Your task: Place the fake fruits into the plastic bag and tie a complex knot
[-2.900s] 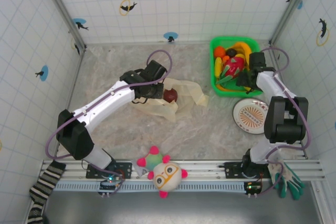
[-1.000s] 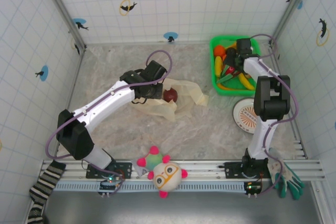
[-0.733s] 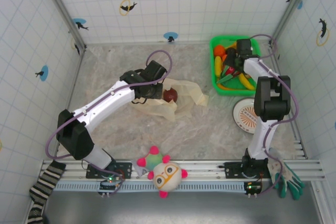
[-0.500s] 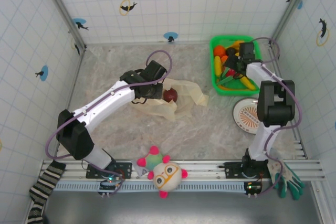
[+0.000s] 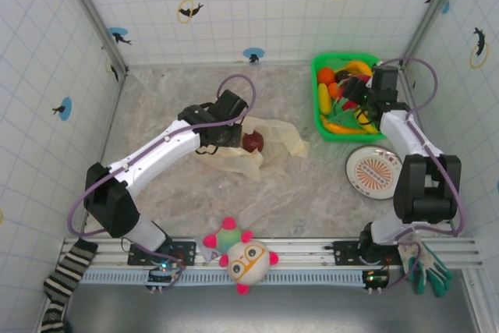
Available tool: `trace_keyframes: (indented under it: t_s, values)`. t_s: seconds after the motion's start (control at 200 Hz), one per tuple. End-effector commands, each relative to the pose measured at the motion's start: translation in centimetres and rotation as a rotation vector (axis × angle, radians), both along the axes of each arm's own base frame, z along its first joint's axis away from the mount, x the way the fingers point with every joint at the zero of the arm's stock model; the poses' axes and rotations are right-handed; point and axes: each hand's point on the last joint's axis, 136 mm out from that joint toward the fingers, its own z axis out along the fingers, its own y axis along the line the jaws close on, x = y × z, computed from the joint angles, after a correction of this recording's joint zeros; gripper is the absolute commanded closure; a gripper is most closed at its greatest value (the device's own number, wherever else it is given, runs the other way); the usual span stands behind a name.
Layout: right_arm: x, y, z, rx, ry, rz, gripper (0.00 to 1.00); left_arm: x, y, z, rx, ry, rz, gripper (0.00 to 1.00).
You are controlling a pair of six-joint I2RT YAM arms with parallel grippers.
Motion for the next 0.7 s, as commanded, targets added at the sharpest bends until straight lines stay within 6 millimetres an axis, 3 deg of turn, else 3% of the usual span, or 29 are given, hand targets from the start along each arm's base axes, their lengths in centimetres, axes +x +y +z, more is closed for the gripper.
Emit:
trace_keyframes:
  t_s: [0.0, 0.28, 0.43, 0.555, 0.696]
  values:
    - [-0.3, -0.1, 4.0, -0.006, -0.143, 0.028, 0.24, -0.1, -0.1, 0.6, -0.015, -0.005, -0.008, 1.0]
    - [-3.3, 1.4, 8.4, -0.013, -0.276, 0.115, 0.23, -0.1, -0.6, 0.5, -0.04, -0.002, -0.015, 1.0]
    - [-4.4, 0.1, 9.2, -0.078, -0.319, 0.068, 0.23, 0.0, -0.7, 0.6, -0.044, -0.001, -0.017, 1.0]
    - [-4.2, -0.6, 10.1, -0.113, -0.368, 0.036, 0.23, 0.1, -0.8, 0.7, -0.046, -0.003, -0.018, 1.0]
    - [-2.6, -0.4, 12.1, -0.118, -0.433, 0.04, 0.23, 0.1, -0.9, 0.7, -0.047, 0.0, -0.017, 1.0]
